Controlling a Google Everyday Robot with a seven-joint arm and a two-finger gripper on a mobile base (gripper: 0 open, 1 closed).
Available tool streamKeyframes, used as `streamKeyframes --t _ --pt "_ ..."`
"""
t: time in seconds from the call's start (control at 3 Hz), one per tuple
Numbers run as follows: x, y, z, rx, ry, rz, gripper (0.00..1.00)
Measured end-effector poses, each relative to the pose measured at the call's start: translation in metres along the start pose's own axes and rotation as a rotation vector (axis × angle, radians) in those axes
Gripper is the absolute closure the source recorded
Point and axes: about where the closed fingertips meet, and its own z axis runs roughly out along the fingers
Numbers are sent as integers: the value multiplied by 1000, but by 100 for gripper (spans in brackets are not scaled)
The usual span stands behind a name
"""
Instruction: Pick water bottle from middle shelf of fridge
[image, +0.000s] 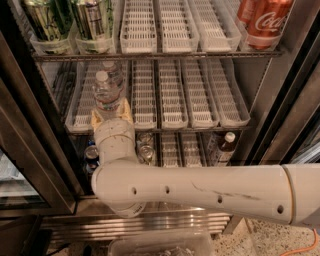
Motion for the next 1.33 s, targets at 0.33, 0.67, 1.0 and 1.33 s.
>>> streamKeyframes --t 0.33,0.67,1.0,1.33 --pt "3 -2 -5 0 1 9 64" --pt "3 -2 -5 0 1 9 87" --pt "3 -2 -5 0 1 9 100" --pt "-1 -2 -5 -4 -5 16 100"
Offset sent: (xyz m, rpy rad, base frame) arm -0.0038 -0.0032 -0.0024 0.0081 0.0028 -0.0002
